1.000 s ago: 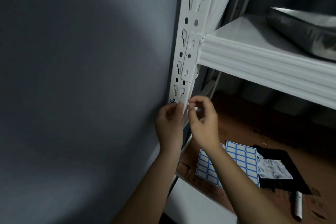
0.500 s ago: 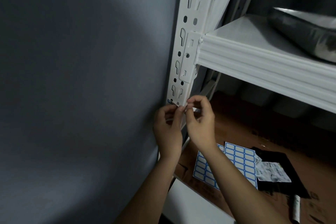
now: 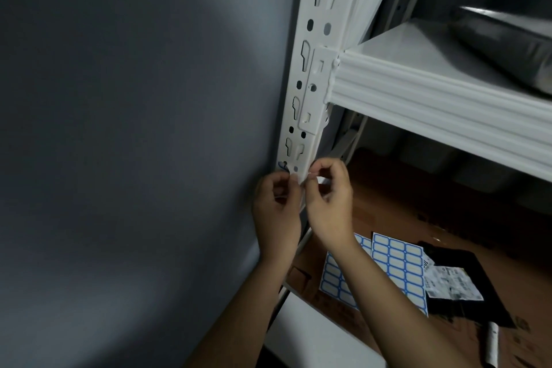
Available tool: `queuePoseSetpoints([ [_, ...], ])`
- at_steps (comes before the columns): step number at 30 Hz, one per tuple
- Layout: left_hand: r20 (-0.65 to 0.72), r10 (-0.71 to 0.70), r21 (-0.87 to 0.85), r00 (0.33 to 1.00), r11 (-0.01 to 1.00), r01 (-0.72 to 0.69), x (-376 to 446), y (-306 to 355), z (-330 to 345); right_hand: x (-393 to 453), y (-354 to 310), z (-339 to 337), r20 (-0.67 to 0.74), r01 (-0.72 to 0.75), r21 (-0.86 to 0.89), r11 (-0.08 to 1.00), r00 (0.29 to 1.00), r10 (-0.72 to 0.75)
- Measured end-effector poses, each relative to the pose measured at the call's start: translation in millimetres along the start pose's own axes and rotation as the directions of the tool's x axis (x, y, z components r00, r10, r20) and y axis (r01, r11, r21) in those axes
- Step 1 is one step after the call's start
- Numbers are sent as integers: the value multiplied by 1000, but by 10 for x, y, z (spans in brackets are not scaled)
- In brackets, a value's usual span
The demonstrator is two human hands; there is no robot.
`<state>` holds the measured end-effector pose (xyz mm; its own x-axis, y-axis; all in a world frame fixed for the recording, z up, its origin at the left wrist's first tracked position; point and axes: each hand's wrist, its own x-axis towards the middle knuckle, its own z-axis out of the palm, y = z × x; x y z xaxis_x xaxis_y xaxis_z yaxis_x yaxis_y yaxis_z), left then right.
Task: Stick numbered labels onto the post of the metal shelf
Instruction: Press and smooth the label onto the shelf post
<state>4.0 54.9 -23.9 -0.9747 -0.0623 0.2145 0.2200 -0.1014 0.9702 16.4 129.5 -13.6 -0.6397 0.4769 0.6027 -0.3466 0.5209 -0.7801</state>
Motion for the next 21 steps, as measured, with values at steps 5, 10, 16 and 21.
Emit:
queuePoseSetpoints([
  [5,5,-23,7,1000,1000,23,18,12,-32,-3,-10,19,-17,-8,-9,1000,1000,8],
  [10,20,-43,2,999,999,43,12,47,-89,-8,-39,16,-12,-15,-4,1000,1000,15],
  [16,35,-66,-14,997,998,67,12,85,-162,-17,-33,30,-25,-26,-18,999,999,26],
  [21,35,-76,-1,996,997,76,4,102,-205,-32,-61,49,-37,-41,-24,999,999,40],
])
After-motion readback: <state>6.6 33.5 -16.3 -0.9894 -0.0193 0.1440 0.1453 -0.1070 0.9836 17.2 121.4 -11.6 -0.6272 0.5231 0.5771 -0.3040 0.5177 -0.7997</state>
